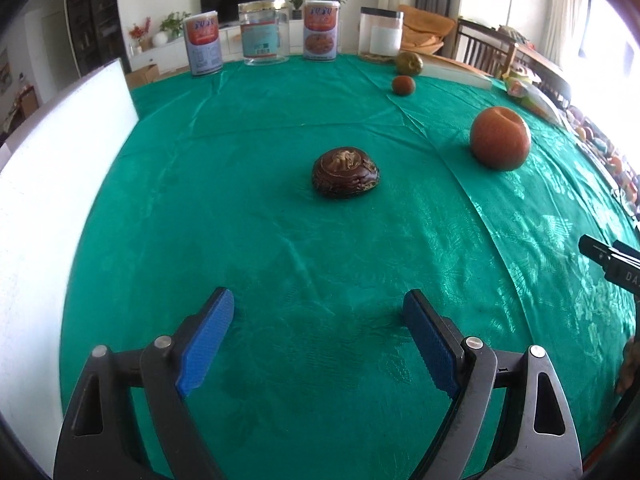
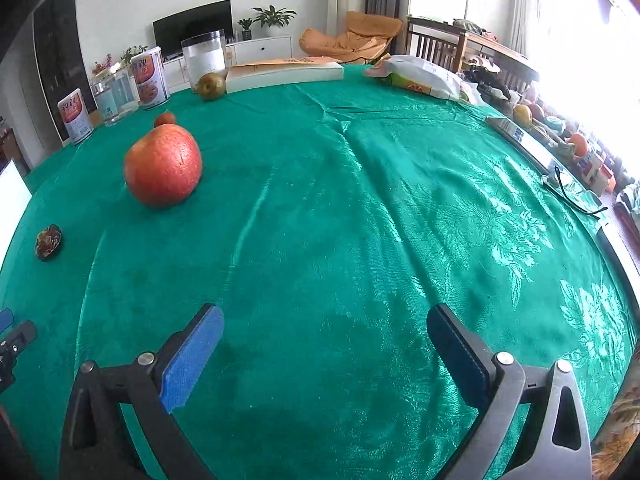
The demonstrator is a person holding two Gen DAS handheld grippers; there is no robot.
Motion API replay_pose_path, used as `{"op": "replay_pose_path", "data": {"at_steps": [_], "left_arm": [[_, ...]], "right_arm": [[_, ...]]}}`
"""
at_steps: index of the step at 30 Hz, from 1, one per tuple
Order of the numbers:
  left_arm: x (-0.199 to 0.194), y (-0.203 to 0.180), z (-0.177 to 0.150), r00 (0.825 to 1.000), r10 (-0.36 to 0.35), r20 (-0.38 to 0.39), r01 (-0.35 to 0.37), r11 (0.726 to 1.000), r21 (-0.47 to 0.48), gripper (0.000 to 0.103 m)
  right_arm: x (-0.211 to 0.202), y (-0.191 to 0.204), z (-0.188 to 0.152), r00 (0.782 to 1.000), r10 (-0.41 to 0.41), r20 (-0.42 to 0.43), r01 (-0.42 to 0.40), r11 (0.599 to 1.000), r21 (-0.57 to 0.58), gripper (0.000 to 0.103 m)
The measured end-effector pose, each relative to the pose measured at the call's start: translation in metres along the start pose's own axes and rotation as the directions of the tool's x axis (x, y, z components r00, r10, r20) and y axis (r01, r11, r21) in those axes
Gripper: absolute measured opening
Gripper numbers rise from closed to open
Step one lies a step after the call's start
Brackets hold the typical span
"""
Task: Organize fruits
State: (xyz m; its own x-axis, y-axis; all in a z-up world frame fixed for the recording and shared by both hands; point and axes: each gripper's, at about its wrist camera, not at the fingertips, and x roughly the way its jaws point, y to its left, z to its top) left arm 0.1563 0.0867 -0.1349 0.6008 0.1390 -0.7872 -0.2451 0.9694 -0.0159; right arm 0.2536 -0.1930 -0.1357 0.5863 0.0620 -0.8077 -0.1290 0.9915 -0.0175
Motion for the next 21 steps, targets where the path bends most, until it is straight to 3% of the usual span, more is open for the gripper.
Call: {"op": "replay_pose_path", "data": {"at_steps": [8,14,21], "left_arm": [[0.003,-0.001,0.000,1.000,0.002,-0.012,-0.002,1.000,0.007,0.094],[0.003,-0.001,0.000,1.000,0.002,-0.012,-0.002,1.000,0.007,0.094],[0.002,-0.001,0.000,1.000,0.002,-0.012,-0.002,1.000,0.006,0.095]], "right_arm": [[0.011,-0.002,0.002,0.999,0.005,-0.047,-0.004,1.000,0.024,0.103],[0.033,-0.014,0.029,0.999,0.008,-0.043,-0.007,1.000,0.020,0.103],[0.036,-0.017,0.031,0.999,0.004,-0.040,-0.003,1.000,0.031,0.103]]}}
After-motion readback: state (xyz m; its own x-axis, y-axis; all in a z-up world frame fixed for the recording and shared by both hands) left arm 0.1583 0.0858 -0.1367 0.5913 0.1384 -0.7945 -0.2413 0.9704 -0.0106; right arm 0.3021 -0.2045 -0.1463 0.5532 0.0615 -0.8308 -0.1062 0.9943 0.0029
